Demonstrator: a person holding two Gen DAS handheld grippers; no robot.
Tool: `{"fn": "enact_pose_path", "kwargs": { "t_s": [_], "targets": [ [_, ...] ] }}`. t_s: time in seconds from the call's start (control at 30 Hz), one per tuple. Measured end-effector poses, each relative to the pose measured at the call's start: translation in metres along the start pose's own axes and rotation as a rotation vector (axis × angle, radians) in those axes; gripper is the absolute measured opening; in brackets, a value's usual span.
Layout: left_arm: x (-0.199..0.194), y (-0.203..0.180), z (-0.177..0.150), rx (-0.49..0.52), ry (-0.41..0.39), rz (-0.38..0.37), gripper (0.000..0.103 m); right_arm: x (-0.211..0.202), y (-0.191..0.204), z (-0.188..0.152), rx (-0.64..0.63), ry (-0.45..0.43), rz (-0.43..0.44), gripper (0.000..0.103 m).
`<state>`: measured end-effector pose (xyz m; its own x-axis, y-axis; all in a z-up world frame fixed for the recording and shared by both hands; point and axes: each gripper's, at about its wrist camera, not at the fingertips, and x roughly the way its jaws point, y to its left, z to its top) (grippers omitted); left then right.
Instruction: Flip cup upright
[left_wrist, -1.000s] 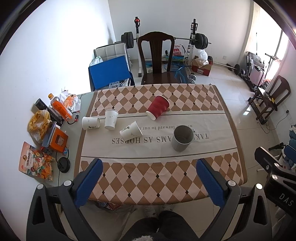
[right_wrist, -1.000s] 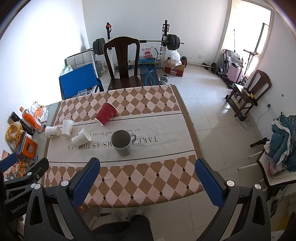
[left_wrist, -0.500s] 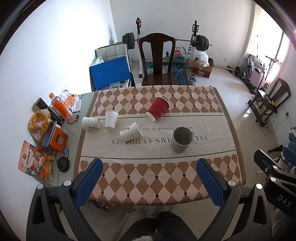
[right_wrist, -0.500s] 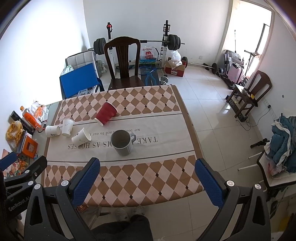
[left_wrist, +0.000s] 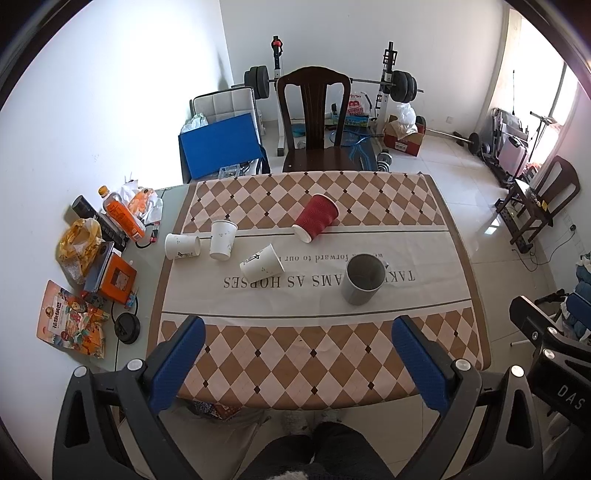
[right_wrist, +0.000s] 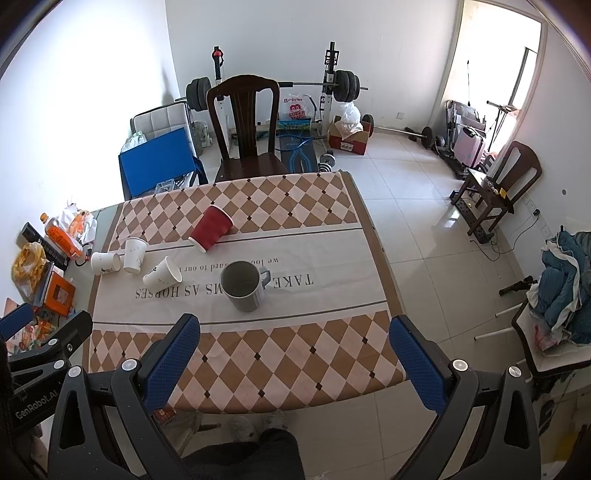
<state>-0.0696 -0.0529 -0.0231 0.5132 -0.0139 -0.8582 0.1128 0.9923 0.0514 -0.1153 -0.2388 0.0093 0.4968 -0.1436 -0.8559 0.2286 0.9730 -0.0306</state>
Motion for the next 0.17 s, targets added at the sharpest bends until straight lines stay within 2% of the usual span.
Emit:
{"fn": "enact_pose_path", "kwargs": {
  "t_s": [0.17],
  "targets": [
    [-0.0014,-0.0009,0.0001,-0.001,0.0,-0.004,0.103,0.0005,-0.0045,0.0007,0.002,0.001,0.004,0.103]
  ]
}}
